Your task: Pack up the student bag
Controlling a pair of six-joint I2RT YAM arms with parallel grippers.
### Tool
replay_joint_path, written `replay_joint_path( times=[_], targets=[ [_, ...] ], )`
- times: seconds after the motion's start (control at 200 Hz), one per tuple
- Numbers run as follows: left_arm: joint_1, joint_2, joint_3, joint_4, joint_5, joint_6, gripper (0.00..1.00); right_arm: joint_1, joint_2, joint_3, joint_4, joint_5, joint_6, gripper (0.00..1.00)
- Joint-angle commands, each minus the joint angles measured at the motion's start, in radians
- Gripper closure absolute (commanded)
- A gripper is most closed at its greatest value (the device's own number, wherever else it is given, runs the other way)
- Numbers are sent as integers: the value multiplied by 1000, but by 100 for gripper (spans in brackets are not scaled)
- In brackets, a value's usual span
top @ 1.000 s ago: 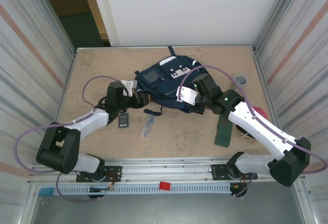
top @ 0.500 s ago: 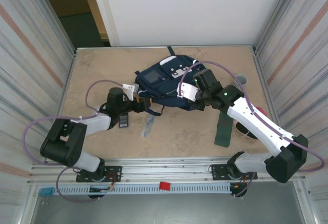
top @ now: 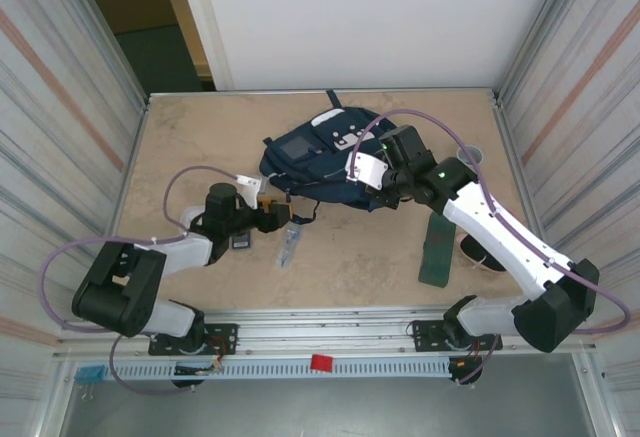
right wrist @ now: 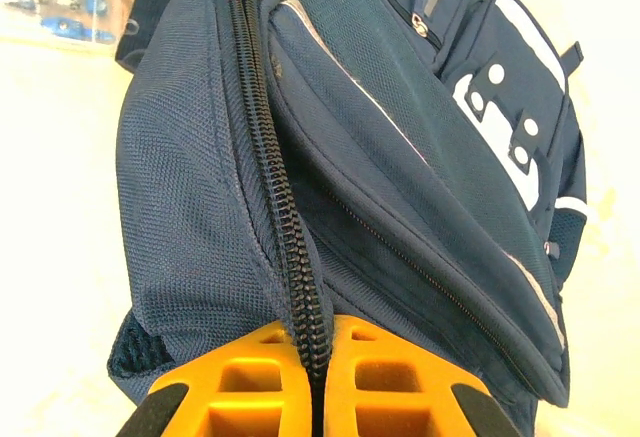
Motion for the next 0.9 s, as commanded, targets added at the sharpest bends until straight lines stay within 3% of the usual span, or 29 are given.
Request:
replay_joint_path(
  times=[0.0, 0.14, 0.271, 0.546, 0.661, 0.897],
  targets=[
    [3, 49, 36, 61, 20, 46, 33, -7, -7, 65, 64, -15, -26, 100],
    [2, 115, 70, 108, 52, 67, 36, -7, -10, 65, 66, -34, -23, 100],
    [2, 164, 98, 162, 99, 77, 46, -8, -4, 65, 65, -37, -19, 100],
    [-10, 179, 136, 125, 196, 99, 79, -9, 2, 56, 77, -16, 3, 100],
    [-23, 153, 140, 81, 199, 99, 99, -9, 2, 36, 102, 6, 34, 100],
    [-82, 71, 163, -34, 208, 148, 100, 1, -16, -42, 185, 60, 133, 100]
  ],
)
